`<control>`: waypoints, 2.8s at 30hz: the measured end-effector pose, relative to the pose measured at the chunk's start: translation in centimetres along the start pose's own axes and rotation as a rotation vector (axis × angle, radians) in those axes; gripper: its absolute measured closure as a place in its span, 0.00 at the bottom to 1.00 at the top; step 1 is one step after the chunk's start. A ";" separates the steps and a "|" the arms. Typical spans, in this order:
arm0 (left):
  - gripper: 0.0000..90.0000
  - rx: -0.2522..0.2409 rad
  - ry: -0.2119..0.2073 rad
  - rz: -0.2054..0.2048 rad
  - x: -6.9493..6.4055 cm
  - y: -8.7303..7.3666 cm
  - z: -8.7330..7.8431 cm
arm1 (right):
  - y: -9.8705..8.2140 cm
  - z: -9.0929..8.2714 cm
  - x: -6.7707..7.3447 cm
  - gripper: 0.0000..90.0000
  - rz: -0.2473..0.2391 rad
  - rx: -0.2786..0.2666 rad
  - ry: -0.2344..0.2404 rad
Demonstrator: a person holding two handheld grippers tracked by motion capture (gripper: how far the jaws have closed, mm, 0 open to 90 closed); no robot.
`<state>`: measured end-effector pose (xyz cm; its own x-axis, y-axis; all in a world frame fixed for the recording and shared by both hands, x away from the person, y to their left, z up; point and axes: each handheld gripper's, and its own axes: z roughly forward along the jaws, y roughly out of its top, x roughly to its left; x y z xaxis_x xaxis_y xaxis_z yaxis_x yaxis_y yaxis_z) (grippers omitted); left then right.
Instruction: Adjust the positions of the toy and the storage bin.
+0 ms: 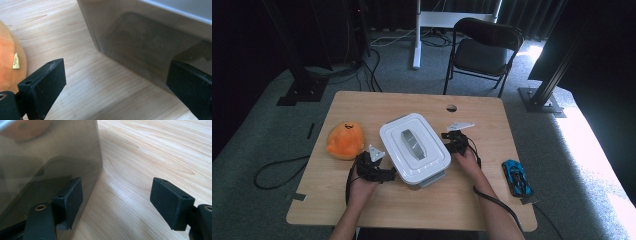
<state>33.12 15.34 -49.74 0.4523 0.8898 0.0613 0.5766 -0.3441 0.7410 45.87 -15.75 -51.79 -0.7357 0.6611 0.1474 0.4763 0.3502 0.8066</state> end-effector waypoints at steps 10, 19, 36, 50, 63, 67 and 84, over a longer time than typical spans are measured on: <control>0.03 -0.002 -0.027 0.003 -0.2 -0.3 0.4 | 0.0 -0.1 -0.8 0.26 0.022 0.001 0.026; 0.03 0.011 -0.022 0.004 0.1 -0.2 1.0 | -1.1 -1.1 -1.5 0.24 0.029 0.010 -0.013; 0.03 0.003 0.006 -0.049 2.2 0.3 2.2 | 0.7 1.3 -3.3 0.23 0.042 0.080 -0.049; 0.03 0.006 -0.030 -0.010 0.2 0.9 2.2 | 0.9 0.9 -2.8 0.26 0.017 0.079 0.039; 0.03 0.010 -0.039 0.030 -2.3 0.7 0.9 | 0.3 -0.8 -2.8 0.28 -0.010 0.075 0.069; 0.03 0.014 -0.050 0.043 -2.7 0.3 0.2 | 0.2 -0.6 -2.5 0.28 -0.015 0.067 0.099; 0.02 0.013 -0.115 0.051 -3.1 -0.9 0.4 | -1.0 -2.7 -4.5 0.25 0.034 0.031 0.022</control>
<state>31.42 12.80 -50.86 0.5563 0.8307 0.0211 0.5593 -0.3931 0.7299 47.38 -20.87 -51.66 -0.7294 0.6579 0.1873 0.5154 0.3485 0.7829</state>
